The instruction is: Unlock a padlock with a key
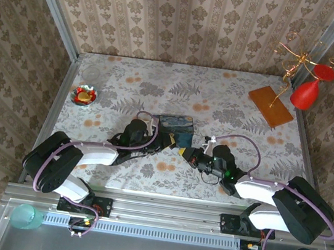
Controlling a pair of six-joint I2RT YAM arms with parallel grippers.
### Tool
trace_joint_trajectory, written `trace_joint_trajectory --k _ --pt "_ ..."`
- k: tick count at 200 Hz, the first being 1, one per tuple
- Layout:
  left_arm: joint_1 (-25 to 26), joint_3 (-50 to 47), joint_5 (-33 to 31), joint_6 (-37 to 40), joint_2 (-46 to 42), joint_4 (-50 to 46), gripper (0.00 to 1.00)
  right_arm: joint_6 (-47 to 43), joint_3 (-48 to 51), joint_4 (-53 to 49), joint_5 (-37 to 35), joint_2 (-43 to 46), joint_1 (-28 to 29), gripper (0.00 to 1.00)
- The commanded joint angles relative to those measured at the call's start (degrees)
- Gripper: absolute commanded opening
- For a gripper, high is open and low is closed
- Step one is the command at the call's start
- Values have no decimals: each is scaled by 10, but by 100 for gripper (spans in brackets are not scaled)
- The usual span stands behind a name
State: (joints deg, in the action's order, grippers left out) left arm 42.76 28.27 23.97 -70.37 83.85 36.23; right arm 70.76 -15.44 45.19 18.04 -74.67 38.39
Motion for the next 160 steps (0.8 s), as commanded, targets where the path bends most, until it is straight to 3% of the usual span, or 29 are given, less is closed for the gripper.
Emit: trace_joint_trajectory --k 1,160 --pt "5 3 -2 -25 -5 55 0 3 17 36 1 7 -2 0" --pt "14 3 -3 -47 5 92 0 24 4 95 52 -47 -24 0"
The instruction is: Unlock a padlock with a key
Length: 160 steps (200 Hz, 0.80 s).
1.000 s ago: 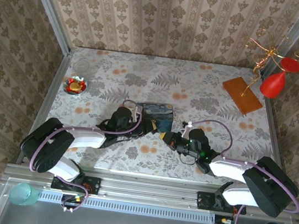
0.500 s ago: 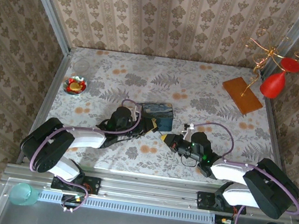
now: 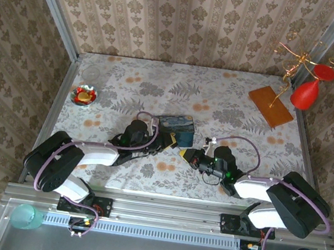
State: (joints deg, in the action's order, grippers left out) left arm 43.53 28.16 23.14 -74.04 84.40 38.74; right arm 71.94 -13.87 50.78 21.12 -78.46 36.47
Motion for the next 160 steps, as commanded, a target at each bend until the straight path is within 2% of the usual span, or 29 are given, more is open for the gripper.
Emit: trace_joint_trajectory --k 1,56,160 --pt "6 4 6 -10 -1 67 0 12 -12 40 21 -14 -4 0" --pt "8 1 9 -17 11 93 0 32 -14 82 26 -44 -6 0" --pt "5 -11 5 -24 24 121 0 18 0 49 24 -16 -20 0"
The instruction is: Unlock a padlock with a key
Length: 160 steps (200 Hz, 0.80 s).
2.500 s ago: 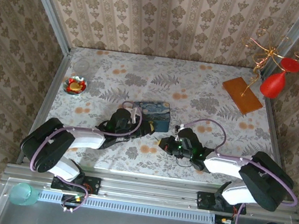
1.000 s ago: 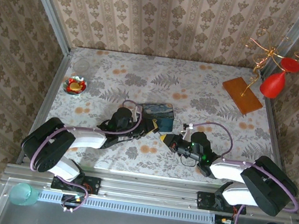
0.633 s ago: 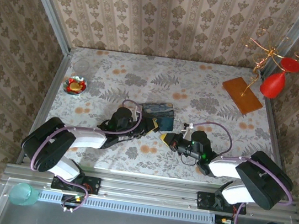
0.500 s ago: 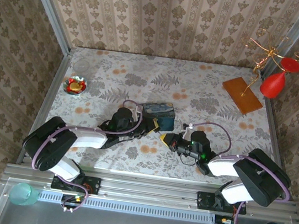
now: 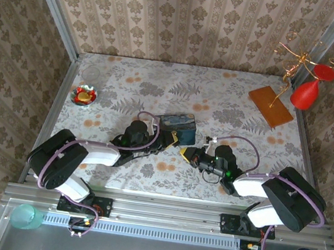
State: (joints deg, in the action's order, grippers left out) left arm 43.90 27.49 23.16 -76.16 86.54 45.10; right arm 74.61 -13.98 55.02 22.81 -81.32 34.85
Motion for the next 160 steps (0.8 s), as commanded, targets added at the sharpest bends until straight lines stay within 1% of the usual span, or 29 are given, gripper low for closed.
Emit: trace_joint_trajectory --k 1,6,54,138,160 --pt "1 -4 5 -3 2 57 0 -9 1 6 8 12 -4 0" --pt "1 -4 5 -3 3 56 0 -10 2 4 7 30 -4 0" --pt "2 -3 5 0 5 57 0 -13 1 -14 6 50 -5 0" --pt "1 0 6 -2 18 67 0 -17 5 -30 5 68 -4 0" --pt "2 -5 -3 -6 16 67 0 -17 4 -31 5 68 -4 0"
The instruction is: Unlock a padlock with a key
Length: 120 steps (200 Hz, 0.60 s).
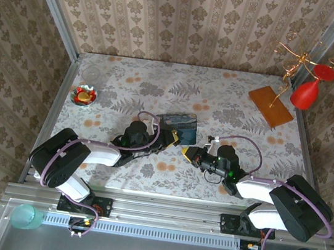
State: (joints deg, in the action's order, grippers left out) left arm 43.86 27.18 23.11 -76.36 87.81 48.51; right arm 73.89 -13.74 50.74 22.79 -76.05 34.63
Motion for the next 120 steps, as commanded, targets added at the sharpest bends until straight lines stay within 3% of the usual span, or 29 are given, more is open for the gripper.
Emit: trace_joint_trajectory --k 1,120 --pt "3 -2 -3 -4 4 34 0 -10 2 12 5 15 -2 0" --pt "6 1 -2 -16 10 51 0 -10 -4 22 9 1 -2 0"
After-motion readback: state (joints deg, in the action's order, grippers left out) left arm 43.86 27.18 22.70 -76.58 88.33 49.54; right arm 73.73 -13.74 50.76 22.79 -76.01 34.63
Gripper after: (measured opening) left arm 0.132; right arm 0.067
